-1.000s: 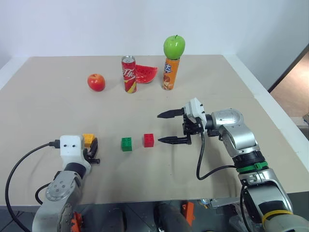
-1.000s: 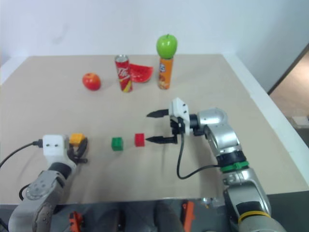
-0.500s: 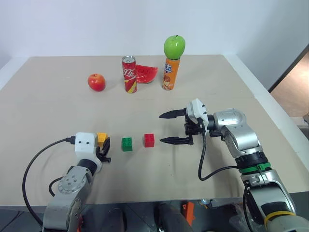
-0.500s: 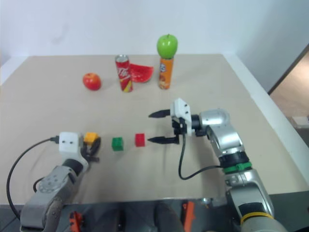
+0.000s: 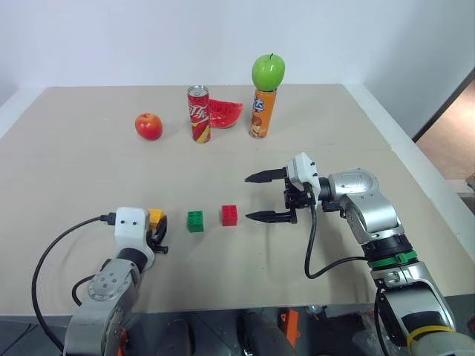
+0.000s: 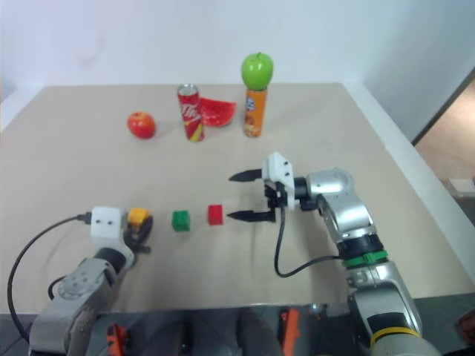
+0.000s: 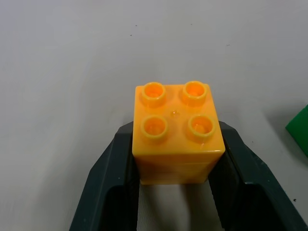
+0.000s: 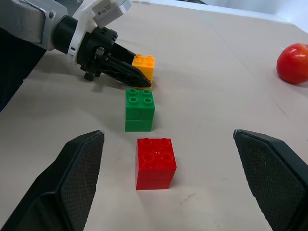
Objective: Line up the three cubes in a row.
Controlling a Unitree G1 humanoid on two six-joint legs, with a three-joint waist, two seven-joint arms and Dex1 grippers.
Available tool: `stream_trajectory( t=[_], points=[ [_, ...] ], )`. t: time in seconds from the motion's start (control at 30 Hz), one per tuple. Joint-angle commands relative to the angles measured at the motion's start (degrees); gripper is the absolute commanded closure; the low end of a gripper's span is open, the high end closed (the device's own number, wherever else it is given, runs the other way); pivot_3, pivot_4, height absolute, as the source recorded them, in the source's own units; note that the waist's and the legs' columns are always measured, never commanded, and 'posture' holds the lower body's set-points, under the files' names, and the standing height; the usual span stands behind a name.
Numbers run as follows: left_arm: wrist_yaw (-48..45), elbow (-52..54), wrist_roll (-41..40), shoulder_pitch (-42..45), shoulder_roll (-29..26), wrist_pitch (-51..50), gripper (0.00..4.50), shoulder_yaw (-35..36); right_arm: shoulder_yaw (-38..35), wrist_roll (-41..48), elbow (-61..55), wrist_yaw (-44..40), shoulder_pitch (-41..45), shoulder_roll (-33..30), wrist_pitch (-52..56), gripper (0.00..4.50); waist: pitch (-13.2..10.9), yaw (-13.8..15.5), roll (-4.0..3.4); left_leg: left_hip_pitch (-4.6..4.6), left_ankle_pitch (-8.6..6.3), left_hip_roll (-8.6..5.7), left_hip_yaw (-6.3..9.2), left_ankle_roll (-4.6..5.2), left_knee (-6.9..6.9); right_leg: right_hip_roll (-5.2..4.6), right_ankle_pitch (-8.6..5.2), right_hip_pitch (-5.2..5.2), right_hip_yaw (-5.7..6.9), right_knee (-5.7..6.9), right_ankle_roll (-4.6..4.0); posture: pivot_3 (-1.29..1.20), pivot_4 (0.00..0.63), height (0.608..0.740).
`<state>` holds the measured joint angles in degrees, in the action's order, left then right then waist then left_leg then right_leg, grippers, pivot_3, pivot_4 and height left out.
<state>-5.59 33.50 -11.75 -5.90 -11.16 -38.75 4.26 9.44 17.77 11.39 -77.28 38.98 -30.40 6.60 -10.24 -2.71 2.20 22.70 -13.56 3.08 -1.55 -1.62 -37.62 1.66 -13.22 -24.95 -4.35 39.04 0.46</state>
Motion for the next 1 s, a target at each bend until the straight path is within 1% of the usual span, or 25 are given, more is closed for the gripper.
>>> stream_trajectory(
  t=[0.03, 0.1, 0.13, 0.17, 0.23, 0.27, 0.3, 0.33, 0.47, 0.67, 0.8, 0.87, 0.93, 1.0],
  points=[
    [-1.19, -0.99, -0.02, 0.85, -0.46, 1.15, 3.14, -0.42, -1.16, 0.72, -1.27, 0.16, 0.73, -0.12, -0.44, 0.00, 0.00, 0.01, 0.00, -0.01, 0.01, 0.00, 0.00, 0.01, 0.00, 0.00, 0.00, 0.01, 0.00, 0.00, 0.00, 0.00, 0.150, 0.740],
    [-1.88, -1.42, -0.08, 1.14, -0.62, 1.49, 2.12, -0.69, -1.19, 0.81, -1.34, 0.23, 0.62, -0.07, -0.31, 0.00, 0.00, 0.00, 0.00, -0.07, 0.03, -0.02, 0.00, 0.05, 0.00, -0.01, 0.02, 0.07, 0.01, 0.00, 0.02, 0.00, 0.150, 0.740],
    [-2.29, -1.53, -0.01, 1.28, -0.84, 1.50, 1.92, -0.96, -1.22, 0.89, -1.36, 0.27, 0.59, -0.03, -0.22, 0.00, 0.00, 0.00, 0.00, -0.07, 0.04, -0.02, 0.01, 0.06, 0.00, -0.01, 0.02, 0.07, 0.01, 0.00, 0.02, 0.00, 0.150, 0.740],
    [-2.73, -1.54, 0.01, 1.39, -1.02, 1.60, 1.56, -1.24, -1.34, 1.10, -1.41, 0.34, 0.49, 0.04, 0.03, 0.00, 0.00, 0.00, 0.00, -0.07, 0.05, -0.02, 0.00, 0.07, 0.00, -0.01, 0.03, 0.07, 0.01, 0.00, 0.03, 0.00, 0.150, 0.740],
    [-3.32, -1.00, -0.37, 1.39, -1.21, 1.64, 0.97, -1.25, -1.54, 1.36, -1.40, 0.38, 0.22, 0.05, 0.27, 0.00, 0.00, 0.01, 0.00, -0.07, 0.05, -0.02, 0.00, 0.07, 0.00, -0.01, 0.03, 0.06, 0.00, 0.00, 0.04, 0.00, 0.150, 0.740],
    [-3.53, -0.66, -0.69, 1.34, -1.22, 1.56, 0.54, -1.09, -1.59, 1.40, -1.37, 0.36, 0.11, 0.01, 0.24, 0.00, 0.00, 0.01, 0.00, -0.07, 0.05, -0.02, 0.00, 0.07, 0.00, -0.02, 0.03, 0.07, 0.00, 0.00, 0.04, 0.00, 0.150, 0.740],
    [-3.65, -0.15, -0.83, 1.21, -1.33, 1.54, 0.21, -0.74, -1.63, 1.37, -1.29, 0.30, -0.01, -0.04, 0.10, 0.00, 0.00, 0.01, 0.00, -0.06, 0.05, -0.02, 0.00, 0.07, 0.00, -0.02, 0.02, 0.06, 0.00, 0.00, 0.03, 0.00, 0.150, 0.740],
    [-3.86, 0.45, -1.00, 1.03, -1.51, 1.38, 0.08, -0.32, -1.67, 1.34, -1.21, 0.26, -0.12, -0.08, -0.01, 0.00, 0.00, 0.01, 0.00, -0.06, 0.05, -0.02, 0.00, 0.07, 0.00, -0.01, 0.02, 0.05, 0.00, 0.00, 0.03, 0.00, 0.150, 0.740],
    [-5.23, 3.76, -2.22, 0.33, -2.85, 1.79, 0.08, 1.87, -1.67, 1.17, -0.62, 0.04, -0.11, -0.13, -0.30, 0.00, 0.00, -0.08, 0.00, -0.05, 0.05, -0.01, 0.00, 0.07, 0.01, 0.00, 0.02, 0.04, 0.00, 0.00, 0.02, 0.00, 0.150, 0.740],
    [-7.43, 10.59, -6.38, -1.92, -5.24, 0.04, 0.08, 6.01, -1.56, 0.83, 1.23, -0.67, 0.58, -0.04, -1.36, 0.00, -0.01, -0.03, 0.00, -0.05, 0.05, 0.01, -0.02, 0.07, 0.04, -0.01, 0.01, 0.02, -0.02, 0.00, 0.01, 0.00, 0.150, 0.740],
    [-9.23, 14.11, -13.13, -1.05, -6.94, -2.10, 0.08, 11.86, -1.51, 0.74, 2.75, -1.16, 1.27, 0.02, -2.22, 0.00, -0.02, -0.04, 0.01, -0.05, 0.05, 0.01, -0.02, 0.07, 0.04, 0.00, 0.00, 0.02, -0.01, 0.00, 0.01, 0.00, 0.150, 0.740],
    [-11.12, 14.03, -15.45, 0.46, -9.40, -2.48, 0.08, 13.94, -1.58, 0.72, 3.35, -1.19, 1.59, 0.11, -2.59, 0.00, -0.02, -0.03, 0.01, -0.06, 0.05, 0.01, -0.01, 0.07, 0.04, 0.00, 0.00, 0.02, 0.01, 0.00, 0.01, 0.00, 0.150, 0.740],
    [-16.44, 11.93, -17.34, 2.21, -15.15, -2.09, 0.08, 16.04, -1.85, 0.82, 3.99, -1.21, 2.07, 0.17, -2.88, 0.00, -0.03, -0.03, 0.02, -0.08, 0.06, 0.01, 0.00, 0.09, 0.04, 0.02, 0.01, 0.03, 0.02, 0.02, 0.00, 0.00, 0.150, 0.740],
    [-24.75, 6.11, -18.33, 4.76, -22.68, 0.78, 0.08, 17.79, -2.44, 1.01, 4.79, -0.89, 2.62, 0.48, -3.69, 0.00, -0.04, -0.03, 0.00, -0.08, 0.07, 0.03, 0.03, 0.07, 0.05, 0.05, -0.01, 0.02, 0.05, 0.02, -0.03, 0.00, 0.150, 0.740]
  ],
)
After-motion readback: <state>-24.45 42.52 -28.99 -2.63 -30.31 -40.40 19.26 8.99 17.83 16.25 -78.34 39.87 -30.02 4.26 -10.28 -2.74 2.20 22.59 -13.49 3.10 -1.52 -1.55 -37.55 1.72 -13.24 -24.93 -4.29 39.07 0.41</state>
